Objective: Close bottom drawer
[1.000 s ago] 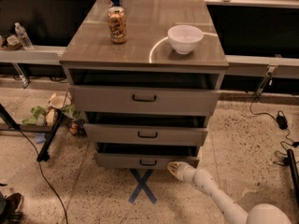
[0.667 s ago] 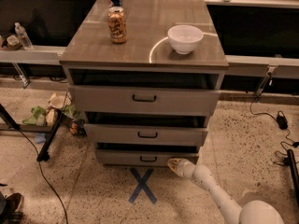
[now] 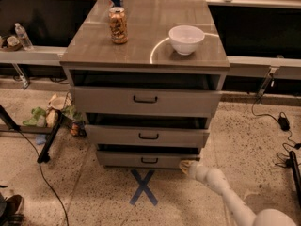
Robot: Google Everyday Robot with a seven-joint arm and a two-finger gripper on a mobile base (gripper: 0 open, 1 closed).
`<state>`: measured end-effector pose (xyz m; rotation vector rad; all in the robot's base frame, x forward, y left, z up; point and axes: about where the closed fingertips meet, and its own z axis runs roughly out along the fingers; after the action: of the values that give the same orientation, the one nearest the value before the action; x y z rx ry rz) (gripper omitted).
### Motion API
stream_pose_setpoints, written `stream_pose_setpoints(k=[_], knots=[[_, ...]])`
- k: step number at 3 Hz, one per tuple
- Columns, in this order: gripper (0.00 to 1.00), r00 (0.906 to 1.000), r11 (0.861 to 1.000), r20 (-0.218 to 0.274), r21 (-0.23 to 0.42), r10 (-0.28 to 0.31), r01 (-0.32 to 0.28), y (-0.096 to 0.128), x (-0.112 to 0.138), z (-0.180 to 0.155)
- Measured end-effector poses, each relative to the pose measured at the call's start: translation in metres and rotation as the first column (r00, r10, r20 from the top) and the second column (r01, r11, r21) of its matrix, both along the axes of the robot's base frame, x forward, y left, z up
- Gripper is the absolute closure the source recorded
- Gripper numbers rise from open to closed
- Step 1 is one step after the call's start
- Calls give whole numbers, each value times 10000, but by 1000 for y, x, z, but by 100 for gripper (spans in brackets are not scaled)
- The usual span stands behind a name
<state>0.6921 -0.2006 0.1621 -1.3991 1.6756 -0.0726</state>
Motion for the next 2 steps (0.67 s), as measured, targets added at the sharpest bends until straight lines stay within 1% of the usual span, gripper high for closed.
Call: stream_pose_setpoints(k=[1,2], knots=[[100,9947,9999,-1022,82,-57,66,-37,-45,28],[100,9707,9976,-2400,683,111,55,-40,-98,62]])
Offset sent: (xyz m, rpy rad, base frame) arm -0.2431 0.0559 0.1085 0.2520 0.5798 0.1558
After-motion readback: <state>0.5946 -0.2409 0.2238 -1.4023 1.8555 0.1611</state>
